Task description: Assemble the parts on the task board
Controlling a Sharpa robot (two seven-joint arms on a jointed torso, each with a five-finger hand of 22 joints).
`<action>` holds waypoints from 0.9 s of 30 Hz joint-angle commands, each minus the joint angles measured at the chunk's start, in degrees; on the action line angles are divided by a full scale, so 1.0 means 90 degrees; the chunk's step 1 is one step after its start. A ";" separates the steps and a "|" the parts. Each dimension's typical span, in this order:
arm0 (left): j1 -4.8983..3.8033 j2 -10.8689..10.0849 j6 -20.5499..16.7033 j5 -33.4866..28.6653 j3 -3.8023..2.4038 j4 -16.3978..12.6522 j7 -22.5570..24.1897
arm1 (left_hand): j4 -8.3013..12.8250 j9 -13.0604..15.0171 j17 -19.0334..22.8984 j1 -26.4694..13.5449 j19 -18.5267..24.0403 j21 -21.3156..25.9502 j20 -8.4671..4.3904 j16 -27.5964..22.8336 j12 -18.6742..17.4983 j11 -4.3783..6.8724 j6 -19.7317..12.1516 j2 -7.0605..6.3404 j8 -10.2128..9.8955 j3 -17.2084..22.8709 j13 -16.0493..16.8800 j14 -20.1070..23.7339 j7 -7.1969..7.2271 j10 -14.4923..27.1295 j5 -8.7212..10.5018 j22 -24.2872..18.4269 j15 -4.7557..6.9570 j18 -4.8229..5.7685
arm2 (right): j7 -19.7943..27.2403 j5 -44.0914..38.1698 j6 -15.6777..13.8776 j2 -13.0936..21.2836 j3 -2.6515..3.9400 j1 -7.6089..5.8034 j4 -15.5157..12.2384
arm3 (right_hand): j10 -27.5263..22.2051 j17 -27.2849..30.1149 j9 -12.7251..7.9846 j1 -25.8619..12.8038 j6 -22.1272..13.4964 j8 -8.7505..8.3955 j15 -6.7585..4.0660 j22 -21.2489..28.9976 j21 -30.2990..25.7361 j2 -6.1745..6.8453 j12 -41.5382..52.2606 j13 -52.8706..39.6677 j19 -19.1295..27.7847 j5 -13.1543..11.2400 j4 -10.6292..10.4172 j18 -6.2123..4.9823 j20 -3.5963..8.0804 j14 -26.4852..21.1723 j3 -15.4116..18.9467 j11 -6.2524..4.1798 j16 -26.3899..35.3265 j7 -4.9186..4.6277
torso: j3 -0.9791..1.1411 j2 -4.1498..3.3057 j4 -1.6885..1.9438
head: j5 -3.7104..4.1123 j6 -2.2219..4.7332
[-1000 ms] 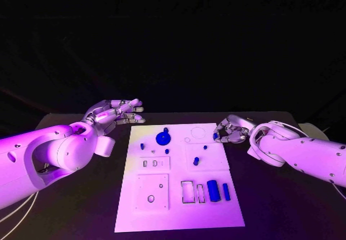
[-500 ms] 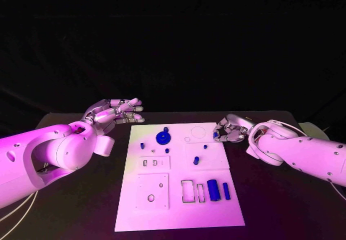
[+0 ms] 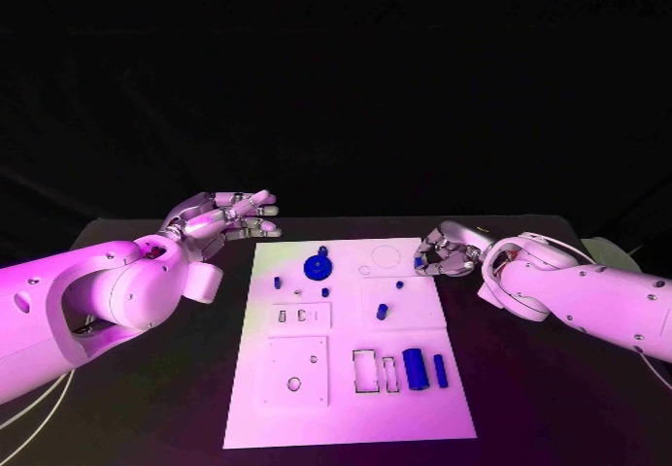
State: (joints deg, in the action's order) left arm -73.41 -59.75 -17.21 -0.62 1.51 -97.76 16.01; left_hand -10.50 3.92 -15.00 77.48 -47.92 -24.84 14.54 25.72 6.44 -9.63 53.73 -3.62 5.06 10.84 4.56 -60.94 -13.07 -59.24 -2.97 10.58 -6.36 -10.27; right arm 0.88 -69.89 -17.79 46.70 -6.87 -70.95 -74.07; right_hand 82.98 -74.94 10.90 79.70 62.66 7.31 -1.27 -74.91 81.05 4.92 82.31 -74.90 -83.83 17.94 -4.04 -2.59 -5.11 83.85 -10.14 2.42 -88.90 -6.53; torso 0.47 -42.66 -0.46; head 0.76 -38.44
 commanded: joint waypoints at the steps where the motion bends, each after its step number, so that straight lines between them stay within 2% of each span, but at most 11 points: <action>1: -0.0004 0.0001 0.0108 0.0006 -0.0003 -0.0016 0.0027 | 0.0008 0.0010 -0.0006 0.0007 0.0039 -0.0028 -0.0011 0.0037 -0.0008 -0.0012 -0.0005 0.0040 -0.0034 -0.0025 0.0007 0.0042 -0.0022 0.0030 -0.0009 -0.0005 0.0007 -0.0012 | -0.0070 -0.0056 -0.0017 -0.0008 0.0000 0.0002 0.0006 | 0.0014 -0.1504 0.0023 -0.0008 0.0060 0.0041 -0.0059 -0.1042 0.0036 -0.0090 0.0047 -0.0754 -0.0073 -0.0014 0.0003 0.0031 0.0050 0.0640 -0.0054 -0.0055 -0.0027 0.0016 | 0.0001 -0.0001 -0.0002 | -0.0005 -0.0001; 6: -0.0004 -0.0004 0.0111 0.0007 -0.0003 -0.0016 0.0024 | 0.0008 0.0010 -0.0006 0.0007 0.0039 -0.0028 -0.0011 0.0037 -0.0008 -0.0012 -0.0005 0.0040 -0.0034 -0.0025 0.0007 0.0042 -0.0022 0.0030 -0.0009 -0.0005 0.0007 -0.0012 | -0.0110 -0.0082 -0.0337 0.0018 0.0001 0.0002 -0.0079 | 0.0040 -0.1542 0.0033 -0.0017 0.0084 0.0066 -0.0078 -0.1097 0.0115 -0.0135 0.0069 -0.0779 -0.0126 -0.0014 0.0008 0.0053 0.0071 0.0650 -0.0108 -0.0075 -0.0048 0.0035 | 0.0004 0.0001 -0.0001 | -0.0009 -0.0008; 13: -0.0004 0.0002 0.0122 0.0007 -0.0003 -0.0003 0.0023 | 0.0008 0.0010 -0.0006 0.0007 0.0039 -0.0028 -0.0011 0.0037 -0.0008 -0.0012 -0.0005 0.0040 -0.0034 -0.0025 0.0007 0.0042 -0.0022 0.0030 -0.0009 -0.0005 0.0007 -0.0012 | -0.0324 -0.0185 -0.0804 0.0164 0.0023 -0.0018 -0.0529 | 0.0076 -0.1600 0.0040 -0.0054 0.0090 0.0082 -0.0094 -0.1210 0.0281 -0.0176 0.0101 -0.0815 -0.0235 0.0040 0.0000 0.0097 0.0089 0.0665 -0.0165 -0.0091 -0.0081 0.0051 | 0.0002 0.0012 -0.0003 | -0.0030 -0.0027; 18: -0.0004 0.0024 0.0127 0.0007 -0.0002 0.0039 0.0019 | 0.0008 0.0010 -0.0006 0.0007 0.0039 -0.0028 -0.0011 0.0037 -0.0008 -0.0012 -0.0005 0.0040 -0.0034 -0.0025 0.0007 0.0042 -0.0022 0.0030 -0.0009 -0.0005 0.0007 -0.0012 | -0.0686 -0.0411 -0.1077 0.0315 0.0051 -0.0108 -0.1146 | 0.0091 -0.1624 0.0043 -0.0078 0.0087 0.0086 -0.0100 -0.1274 0.0377 -0.0199 0.0115 -0.0830 -0.0296 0.0057 -0.0009 0.0122 0.0097 0.0671 -0.0193 -0.0095 -0.0095 0.0054 | 0.0001 0.0027 -0.0003 | -0.0066 -0.0038; 21: -0.0004 0.0046 0.0129 0.0007 0.0001 0.0075 0.0016 | 0.0008 0.0010 -0.0006 0.0007 0.0039 -0.0028 -0.0011 0.0037 -0.0008 -0.0012 -0.0005 0.0040 -0.0034 -0.0025 0.0007 0.0042 -0.0022 0.0030 -0.0009 -0.0005 0.0007 -0.0012 | -0.0965 -0.0589 -0.1176 0.0355 0.0060 -0.0159 -0.1538 | 0.0096 -0.1633 0.0045 -0.0084 0.0085 0.0090 -0.0104 -0.1303 0.0420 -0.0220 0.0117 -0.0833 -0.0324 0.0064 -0.0007 0.0133 0.0102 0.0673 -0.0223 -0.0100 -0.0100 0.0059 | -0.0004 0.0058 -0.0006 | -0.0095 -0.0074; 27: -0.0003 0.0128 0.0137 0.0007 0.0022 0.0156 -0.0007 | 0.0009 0.0011 -0.0009 0.0008 0.0045 -0.0029 -0.0009 0.0040 -0.0009 -0.0012 -0.0003 0.0041 -0.0036 -0.0027 0.0009 0.0050 -0.0021 0.0029 -0.0009 -0.0005 0.0006 -0.0013 | -0.1532 -0.0899 -0.1174 0.0137 0.0058 -0.0181 -0.2142 | 0.0064 -0.1609 0.0039 -0.0119 0.0029 0.0069 -0.0103 -0.1326 0.0451 -0.0247 0.0080 -0.0795 -0.0344 0.0058 -0.0014 0.0142 0.0109 0.0668 -0.0283 -0.0092 -0.0087 0.0044 | -0.0011 0.0113 0.0006 | -0.0249 -0.0195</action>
State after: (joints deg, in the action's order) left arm -73.41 -58.86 -17.15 -0.62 1.69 -96.44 15.91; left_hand -10.50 3.97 -15.04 77.48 -47.92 -24.84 14.54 25.72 6.44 -9.63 53.73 -3.62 5.05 10.84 4.55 -60.94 -13.07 -59.24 -2.98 10.58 -6.35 -10.27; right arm -7.84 -74.26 -26.79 48.46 -6.32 -72.62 -92.46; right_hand 83.59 -74.92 11.19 78.64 63.00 7.60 -1.87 -74.94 84.86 3.23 82.97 -74.95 -84.02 18.16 -4.08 -1.96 -4.48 84.03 -12.39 1.81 -89.57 -5.96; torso 0.40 -41.94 -0.47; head -0.94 -39.77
